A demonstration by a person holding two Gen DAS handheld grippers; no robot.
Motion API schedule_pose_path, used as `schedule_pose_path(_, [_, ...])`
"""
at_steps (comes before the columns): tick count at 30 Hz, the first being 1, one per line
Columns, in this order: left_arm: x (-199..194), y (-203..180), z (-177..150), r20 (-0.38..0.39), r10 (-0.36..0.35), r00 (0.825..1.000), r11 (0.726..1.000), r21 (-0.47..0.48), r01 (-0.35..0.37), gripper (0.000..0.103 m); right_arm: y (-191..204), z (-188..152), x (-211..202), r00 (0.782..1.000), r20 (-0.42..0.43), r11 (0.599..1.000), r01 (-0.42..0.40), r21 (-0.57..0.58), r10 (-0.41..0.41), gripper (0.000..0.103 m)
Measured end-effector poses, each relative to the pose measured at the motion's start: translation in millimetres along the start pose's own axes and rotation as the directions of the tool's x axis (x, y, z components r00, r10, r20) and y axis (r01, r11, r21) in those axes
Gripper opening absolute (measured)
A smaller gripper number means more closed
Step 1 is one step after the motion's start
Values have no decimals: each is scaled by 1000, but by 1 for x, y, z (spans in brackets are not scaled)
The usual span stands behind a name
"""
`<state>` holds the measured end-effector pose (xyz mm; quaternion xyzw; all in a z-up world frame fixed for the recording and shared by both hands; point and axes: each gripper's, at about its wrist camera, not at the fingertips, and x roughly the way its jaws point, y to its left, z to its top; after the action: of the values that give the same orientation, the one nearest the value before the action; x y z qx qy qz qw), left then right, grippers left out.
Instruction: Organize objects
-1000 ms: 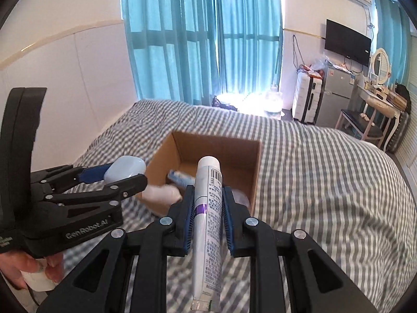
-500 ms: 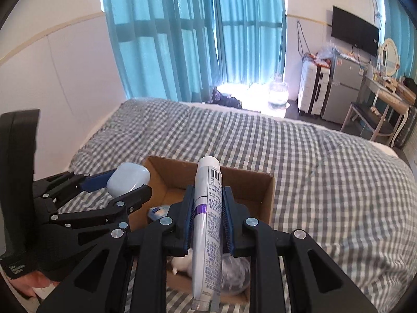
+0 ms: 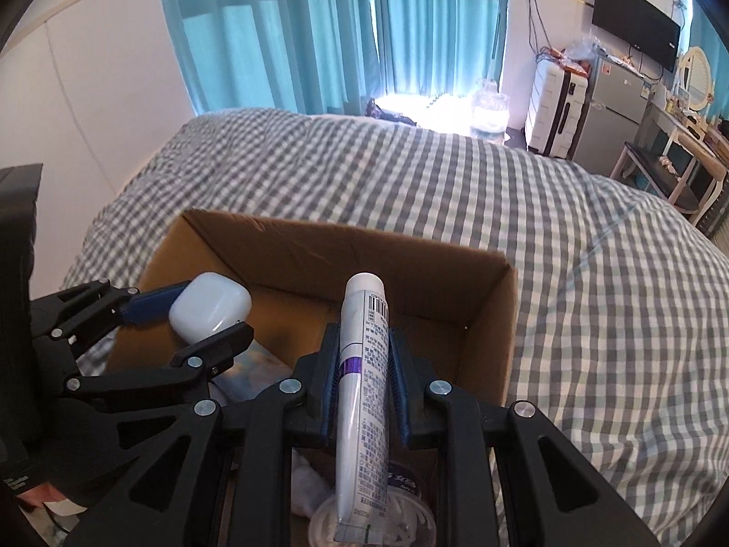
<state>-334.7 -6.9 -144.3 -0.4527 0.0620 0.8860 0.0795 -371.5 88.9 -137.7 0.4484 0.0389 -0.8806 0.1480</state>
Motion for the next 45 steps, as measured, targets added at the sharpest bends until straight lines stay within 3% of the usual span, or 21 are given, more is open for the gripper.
schedule_pose_path(11, [-4,-13,-5,-12,-47,999,999,0,47,53,-8,-3,-14,999,25,999,-34,40,33,21])
schedule_pose_path(14, [-13,-14,-6,10,-41,999,999,-8,41,65,-6,0,-28,999,48,999,-23,46,21,42])
schedule_pose_path(16, [-24,-12,-5,31,-42,999,999,-14,42,84,-5,4,-40,998,68,998,-20,59,16,56])
schedule_pose_path(19, [-48,-9,1,77,-24,997,999,-22,26,91,-8,10,-59,996,91,996,-24,82,16,61])
schedule_pose_path(23, [-78,-3,9,116,1,993,999,-42,3,93,-10,17,-88,992,129,995,-28,101,15,68])
schedule_pose_path(25, [-94,0,14,134,19,991,999,-49,-12,96,-8,20,-108,988,156,995,-24,96,9,77])
schedule_pose_path(31, [-158,4,28,234,86,969,995,-67,-72,101,-7,23,-176,968,251,995,3,103,-29,89])
schedule_pose_path(37, [-220,2,23,327,113,938,993,-81,-92,103,5,15,-244,937,345,996,25,90,-55,94])
schedule_pose_path(45, [-294,-2,0,428,124,895,991,-99,-90,103,16,-20,-313,904,413,994,93,56,-108,97])
